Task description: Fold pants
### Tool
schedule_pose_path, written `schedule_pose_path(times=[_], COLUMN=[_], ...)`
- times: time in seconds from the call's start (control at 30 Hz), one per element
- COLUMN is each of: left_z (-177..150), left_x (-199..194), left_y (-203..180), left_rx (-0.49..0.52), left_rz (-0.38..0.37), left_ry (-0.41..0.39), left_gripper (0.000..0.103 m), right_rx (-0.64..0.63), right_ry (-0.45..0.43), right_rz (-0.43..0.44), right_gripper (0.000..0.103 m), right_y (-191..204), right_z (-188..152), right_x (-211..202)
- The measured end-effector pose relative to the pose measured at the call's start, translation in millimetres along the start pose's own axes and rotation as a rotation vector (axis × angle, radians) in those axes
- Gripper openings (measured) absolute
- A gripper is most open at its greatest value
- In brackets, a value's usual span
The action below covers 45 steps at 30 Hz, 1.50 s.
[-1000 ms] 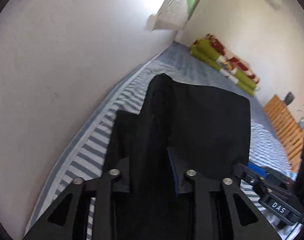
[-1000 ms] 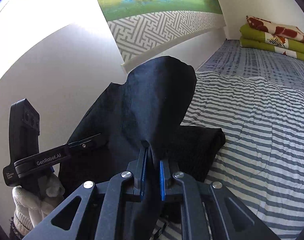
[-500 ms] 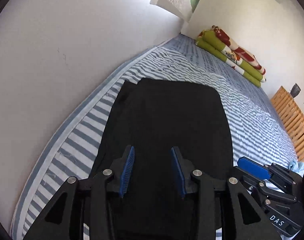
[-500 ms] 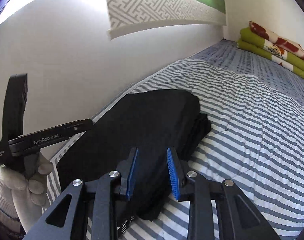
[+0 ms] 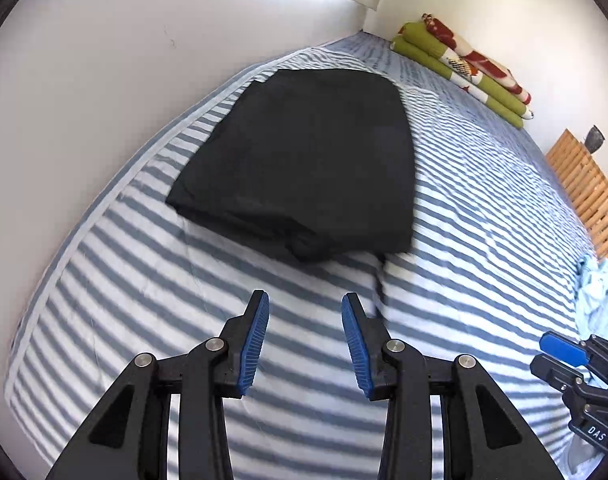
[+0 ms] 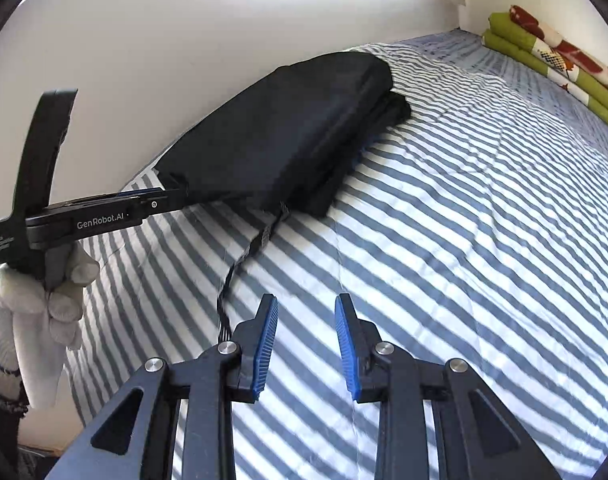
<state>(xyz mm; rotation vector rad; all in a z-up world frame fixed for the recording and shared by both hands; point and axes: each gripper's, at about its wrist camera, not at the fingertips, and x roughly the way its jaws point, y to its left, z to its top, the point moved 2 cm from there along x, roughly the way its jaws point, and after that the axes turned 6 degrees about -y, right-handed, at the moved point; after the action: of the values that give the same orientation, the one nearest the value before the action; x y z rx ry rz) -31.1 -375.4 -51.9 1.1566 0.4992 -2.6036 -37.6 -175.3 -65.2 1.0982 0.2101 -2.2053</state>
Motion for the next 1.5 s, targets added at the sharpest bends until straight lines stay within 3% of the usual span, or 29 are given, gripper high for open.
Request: schedule_pose_path(times=[0.13, 0.27, 0.43, 0.5, 0.63, 0.73, 0.9, 1.1, 1.5], left_z=[-25.6, -56.5, -89.4, -101.3, -124.9, -144.4, -185.0, -228.6, -242.8], left_x=[-45.0, -97.8, -167.2, -198.4, -264.3, -310.6, -364.4, -391.7, -417.0], left_y=[-43.7, -77.2, -128.3, -152.2, -197.4, -216.1, -227.6, -228.8, -195.9], left_rx=[0.042, -0.001, 0.034, 0.078, 0.174, 0.193, 0.159, 0.181, 0.144], left_rz=[-0.001, -0.028, -0.027, -0.028, -0.007, -0.007, 0.009, 0.038, 0.033], left_ry=[-0.049, -0.096, -0.175, -0.213, -0.293, -0.346, -0.372, -0.356, -0.393], left_gripper=[0.041, 0.041, 0.042, 0.046, 0.059, 0.069, 0.079, 0.085, 0.092], right_rx=[0.008, -0.010, 0.032, 0.053, 0.088, 0.104, 0.124, 0.129, 0.135], right_ry=[-0.041, -0.105, -0.186, -0.225, -0.274, -0.303, -0.328, -0.362, -0.343], right_rz=[-0.058, -0.122, -0.174, -0.203, -0.219, -0.226, -0.233, -0.228, -0.233], right_gripper=[0.029, 0.034, 0.044, 0.050, 0.052, 0.054, 0.059, 0.064, 0.068], right_y=[-14.2, -24.0, -36.0, -42.4, -49.1, -48.6, -40.2, -26.5, 0.0], right_z=[-29.0, -55.5, -89.2, -98.0, -122.1, -142.4, -172.8, -198.3, -225.2], right_x=[-58.7, -115.5, -184.4, -208.6, -254.6, -286.4, -323.0, -352.2, -355.2])
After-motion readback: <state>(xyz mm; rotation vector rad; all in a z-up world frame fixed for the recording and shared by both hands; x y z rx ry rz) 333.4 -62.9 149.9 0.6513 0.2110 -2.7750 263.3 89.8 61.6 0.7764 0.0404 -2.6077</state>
